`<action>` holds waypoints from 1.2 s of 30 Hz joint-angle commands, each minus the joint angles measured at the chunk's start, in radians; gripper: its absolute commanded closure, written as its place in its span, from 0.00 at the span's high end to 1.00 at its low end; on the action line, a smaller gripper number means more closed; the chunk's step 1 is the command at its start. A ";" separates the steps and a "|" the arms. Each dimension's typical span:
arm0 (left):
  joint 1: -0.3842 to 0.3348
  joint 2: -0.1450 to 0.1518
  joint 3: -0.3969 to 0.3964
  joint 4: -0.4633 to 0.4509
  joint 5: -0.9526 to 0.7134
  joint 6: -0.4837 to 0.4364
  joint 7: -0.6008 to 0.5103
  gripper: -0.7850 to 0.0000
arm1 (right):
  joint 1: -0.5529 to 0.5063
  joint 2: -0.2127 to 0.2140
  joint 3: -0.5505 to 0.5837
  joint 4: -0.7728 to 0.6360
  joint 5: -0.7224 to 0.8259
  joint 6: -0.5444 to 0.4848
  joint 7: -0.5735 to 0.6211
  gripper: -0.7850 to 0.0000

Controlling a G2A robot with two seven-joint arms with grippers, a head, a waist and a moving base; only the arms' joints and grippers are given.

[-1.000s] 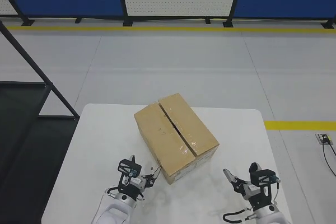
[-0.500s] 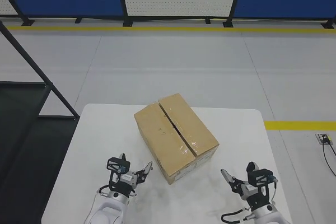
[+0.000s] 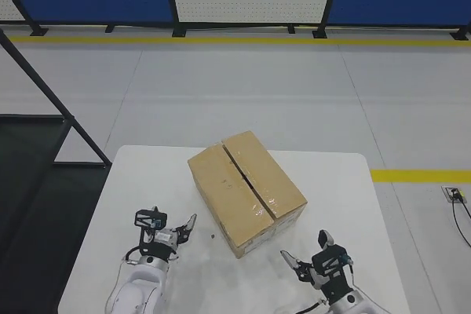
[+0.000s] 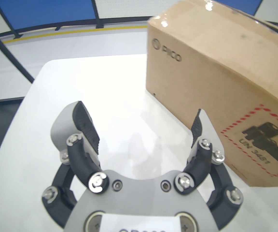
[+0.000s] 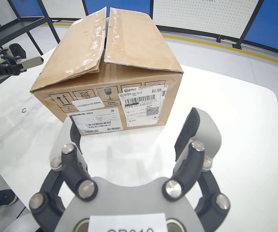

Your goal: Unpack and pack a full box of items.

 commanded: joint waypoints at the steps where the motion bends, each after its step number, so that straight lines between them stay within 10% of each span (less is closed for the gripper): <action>1: -0.009 -0.002 0.036 0.012 0.039 -0.041 -0.013 1.00 | 0.002 -0.002 0.009 0.012 0.022 0.014 -0.010 1.00; 36: -0.120 -0.060 0.310 0.063 0.183 -0.117 -0.047 1.00 | -0.085 0.000 0.170 0.064 0.157 -0.063 -0.104 1.00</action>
